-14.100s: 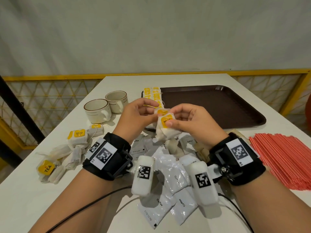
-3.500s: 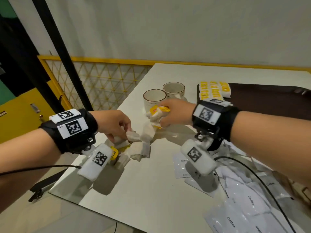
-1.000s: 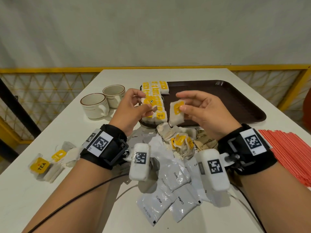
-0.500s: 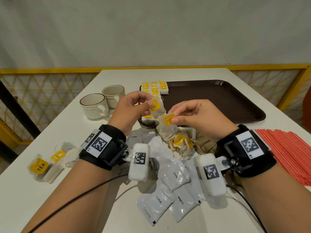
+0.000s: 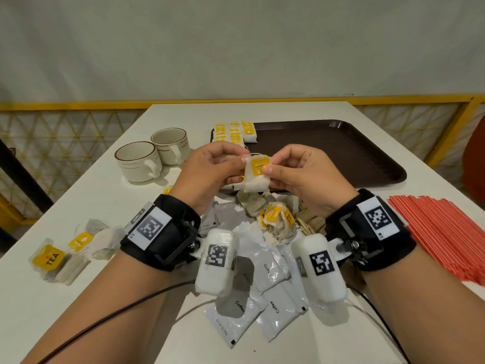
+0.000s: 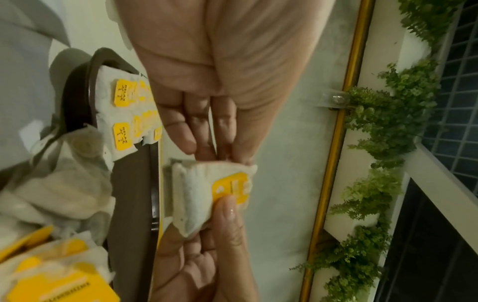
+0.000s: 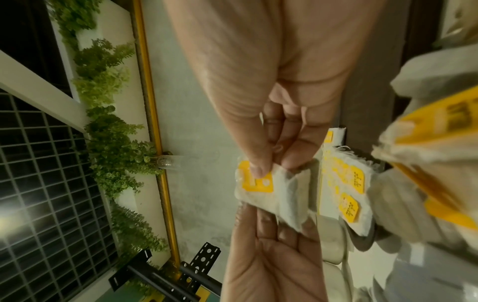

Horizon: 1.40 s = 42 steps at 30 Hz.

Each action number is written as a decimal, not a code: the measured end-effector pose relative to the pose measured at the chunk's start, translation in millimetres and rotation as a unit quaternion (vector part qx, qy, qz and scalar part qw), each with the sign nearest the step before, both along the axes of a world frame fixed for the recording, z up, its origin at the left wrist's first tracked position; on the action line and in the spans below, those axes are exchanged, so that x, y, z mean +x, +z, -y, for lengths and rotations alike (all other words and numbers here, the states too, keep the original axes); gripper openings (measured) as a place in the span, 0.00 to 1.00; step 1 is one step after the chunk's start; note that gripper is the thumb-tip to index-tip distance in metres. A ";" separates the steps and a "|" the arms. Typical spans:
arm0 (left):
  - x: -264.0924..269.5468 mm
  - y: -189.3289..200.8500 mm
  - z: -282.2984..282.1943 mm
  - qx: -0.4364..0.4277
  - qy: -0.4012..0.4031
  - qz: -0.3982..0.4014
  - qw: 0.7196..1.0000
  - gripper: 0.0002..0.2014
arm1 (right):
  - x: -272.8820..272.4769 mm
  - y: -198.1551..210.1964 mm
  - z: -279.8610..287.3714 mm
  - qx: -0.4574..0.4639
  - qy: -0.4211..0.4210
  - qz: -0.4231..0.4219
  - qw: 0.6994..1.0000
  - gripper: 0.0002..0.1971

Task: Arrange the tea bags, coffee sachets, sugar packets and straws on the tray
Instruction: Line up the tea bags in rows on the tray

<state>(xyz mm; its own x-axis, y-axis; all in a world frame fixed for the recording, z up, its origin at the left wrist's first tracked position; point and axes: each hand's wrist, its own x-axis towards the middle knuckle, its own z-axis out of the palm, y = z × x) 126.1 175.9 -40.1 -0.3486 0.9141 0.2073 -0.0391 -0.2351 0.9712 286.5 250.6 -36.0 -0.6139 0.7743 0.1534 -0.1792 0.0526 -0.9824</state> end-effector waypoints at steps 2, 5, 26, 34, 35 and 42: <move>3.3 -1.0 0.4 -0.009 -0.012 -0.017 1.000 0.07 | 0.0 -0.2 -0.9 -0.012 -0.010 -0.009 1.000 0.07; 7.9 -3.8 -0.5 -0.010 -0.013 -0.049 0.999 0.08 | -0.2 0.4 -0.6 -0.027 -0.006 -0.011 1.000 0.07; -6.1 -8.2 -2.5 -0.006 0.099 -0.056 0.994 0.13 | 26.5 6.2 -7.1 0.312 0.133 0.408 0.848 0.20; -5.1 -7.9 -2.4 -0.010 0.098 -0.064 0.993 0.11 | 15.7 1.0 -8.0 0.283 0.117 0.372 0.876 0.25; -4.8 -7.6 -2.4 -0.010 0.098 -0.063 0.993 0.11 | 16.1 0.8 -8.1 0.264 0.118 0.353 0.890 0.25; -5.9 -7.9 -2.7 -0.008 0.100 -0.076 0.992 0.09 | 20.6 2.2 -5.5 0.260 0.143 0.366 0.882 0.24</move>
<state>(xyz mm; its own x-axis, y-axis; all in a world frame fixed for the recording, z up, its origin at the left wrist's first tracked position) 120.1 178.6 -48.0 -0.4885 0.8339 0.2570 0.1535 -0.2078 0.9661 307.2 256.1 -33.8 -0.8546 0.5137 -0.0757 0.4141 0.5864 -0.6962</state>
